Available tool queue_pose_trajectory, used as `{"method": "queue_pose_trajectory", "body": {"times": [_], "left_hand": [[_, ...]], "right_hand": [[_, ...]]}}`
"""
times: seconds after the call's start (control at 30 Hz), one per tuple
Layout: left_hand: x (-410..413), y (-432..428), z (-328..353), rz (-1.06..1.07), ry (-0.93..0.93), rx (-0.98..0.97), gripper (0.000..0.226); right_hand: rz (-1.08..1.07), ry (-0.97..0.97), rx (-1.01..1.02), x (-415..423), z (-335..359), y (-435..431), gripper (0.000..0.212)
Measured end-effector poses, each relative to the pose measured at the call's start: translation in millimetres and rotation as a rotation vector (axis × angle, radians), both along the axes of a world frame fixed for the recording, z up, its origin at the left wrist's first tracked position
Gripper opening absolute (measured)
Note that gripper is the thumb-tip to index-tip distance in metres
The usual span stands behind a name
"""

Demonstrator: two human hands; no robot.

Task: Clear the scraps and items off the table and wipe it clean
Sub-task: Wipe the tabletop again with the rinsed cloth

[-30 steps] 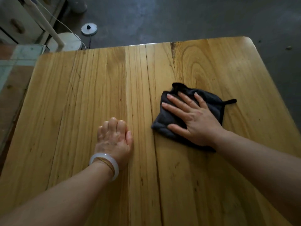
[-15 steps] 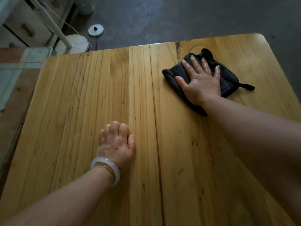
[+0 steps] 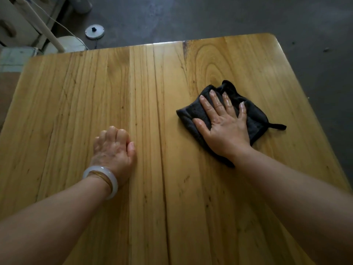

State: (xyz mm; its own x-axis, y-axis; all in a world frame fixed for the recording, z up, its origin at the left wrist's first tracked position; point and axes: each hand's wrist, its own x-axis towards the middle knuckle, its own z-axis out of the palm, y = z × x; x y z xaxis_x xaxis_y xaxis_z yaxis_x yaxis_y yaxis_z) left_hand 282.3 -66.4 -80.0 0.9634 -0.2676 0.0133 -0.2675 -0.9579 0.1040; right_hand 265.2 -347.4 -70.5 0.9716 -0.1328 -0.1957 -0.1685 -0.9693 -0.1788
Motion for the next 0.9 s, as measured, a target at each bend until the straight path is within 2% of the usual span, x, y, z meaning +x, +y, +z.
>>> {"method": "queue_pose_trajectory", "body": {"times": [0.17, 0.3, 0.43, 0.53, 0.7, 0.9], "left_hand": [[-2, 0, 1, 0.008, 0.003, 0.03, 0.023], [-1, -3, 3, 0.002, 0.003, 0.098, 0.022], [4, -7, 8, 0.025, 0.047, 0.139, 0.015], [5, -19, 14, 0.053, 0.095, 0.096, 0.021], [-8, -90, 18, -0.148, 0.151, -0.004, 0.039], [-5, -137, 11, -0.187, 0.191, 0.085, 0.033]], "right_hand": [[0.115, 0.009, -0.004, -65, 4, 1, 0.067], [0.38, 0.028, 0.01, -109, 7, -18, 0.065], [0.669, 0.089, 0.021, -95, 12, -54, 0.065], [0.771, 0.105, 0.026, -69, 15, -72, 0.066], [0.619, 0.047, -0.016, -34, 8, -81, 0.066], [0.318, 0.006, -0.039, 11, 1, -85, 0.072]]}}
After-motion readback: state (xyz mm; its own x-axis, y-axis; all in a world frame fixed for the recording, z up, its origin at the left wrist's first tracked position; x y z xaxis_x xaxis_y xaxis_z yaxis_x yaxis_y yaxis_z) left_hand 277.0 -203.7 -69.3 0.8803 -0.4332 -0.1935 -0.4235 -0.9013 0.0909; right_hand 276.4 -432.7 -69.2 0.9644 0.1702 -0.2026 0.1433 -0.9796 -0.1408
